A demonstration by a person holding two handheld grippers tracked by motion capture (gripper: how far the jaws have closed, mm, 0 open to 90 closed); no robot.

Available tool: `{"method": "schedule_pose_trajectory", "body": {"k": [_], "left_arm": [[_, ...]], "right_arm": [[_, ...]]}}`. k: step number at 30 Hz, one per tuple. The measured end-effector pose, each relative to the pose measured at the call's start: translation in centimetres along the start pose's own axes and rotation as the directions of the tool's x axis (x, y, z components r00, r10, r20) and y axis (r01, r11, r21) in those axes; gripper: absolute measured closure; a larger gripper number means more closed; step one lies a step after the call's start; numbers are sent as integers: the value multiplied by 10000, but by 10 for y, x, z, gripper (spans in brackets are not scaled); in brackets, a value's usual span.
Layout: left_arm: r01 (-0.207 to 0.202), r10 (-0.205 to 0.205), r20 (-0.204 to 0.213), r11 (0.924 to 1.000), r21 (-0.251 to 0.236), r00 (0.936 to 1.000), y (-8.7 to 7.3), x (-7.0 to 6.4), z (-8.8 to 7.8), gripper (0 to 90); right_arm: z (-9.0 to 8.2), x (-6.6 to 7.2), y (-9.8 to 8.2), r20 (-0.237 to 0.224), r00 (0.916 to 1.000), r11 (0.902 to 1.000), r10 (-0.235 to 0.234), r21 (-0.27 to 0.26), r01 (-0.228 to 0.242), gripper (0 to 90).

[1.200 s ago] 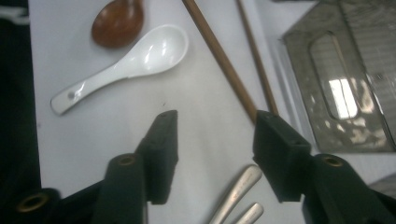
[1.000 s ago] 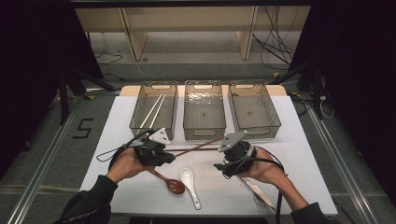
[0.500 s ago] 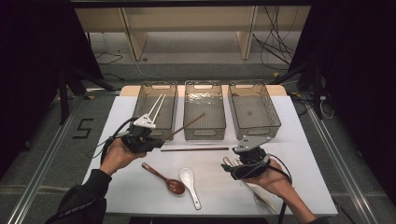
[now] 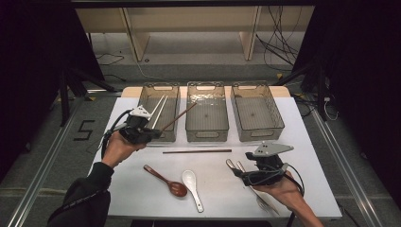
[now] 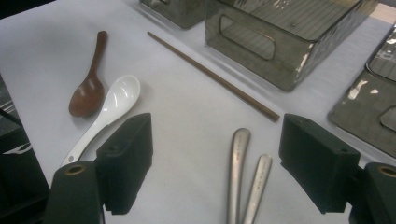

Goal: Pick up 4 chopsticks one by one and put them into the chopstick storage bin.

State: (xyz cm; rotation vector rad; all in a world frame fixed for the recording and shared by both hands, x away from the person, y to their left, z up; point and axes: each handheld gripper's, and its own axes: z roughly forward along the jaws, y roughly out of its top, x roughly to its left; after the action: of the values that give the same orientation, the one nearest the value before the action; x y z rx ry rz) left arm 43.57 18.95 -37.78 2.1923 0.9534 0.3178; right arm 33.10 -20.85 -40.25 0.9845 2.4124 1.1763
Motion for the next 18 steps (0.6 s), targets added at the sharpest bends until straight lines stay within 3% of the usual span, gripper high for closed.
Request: {"method": "schedule_pose_trajectory", "body": {"k": [9,18], "left_arm": [[402,-411,-377,9989,-250,9984,15,17,3,847],[942,-968,-890,9950,-326,9913,29,41,13,847]], "right_arm": [[-3,0,-4,-103,9997,9998,201,-73,-201,268],[-3,1,-5,-179,9997,9998,190,-55,-191,266]]}}
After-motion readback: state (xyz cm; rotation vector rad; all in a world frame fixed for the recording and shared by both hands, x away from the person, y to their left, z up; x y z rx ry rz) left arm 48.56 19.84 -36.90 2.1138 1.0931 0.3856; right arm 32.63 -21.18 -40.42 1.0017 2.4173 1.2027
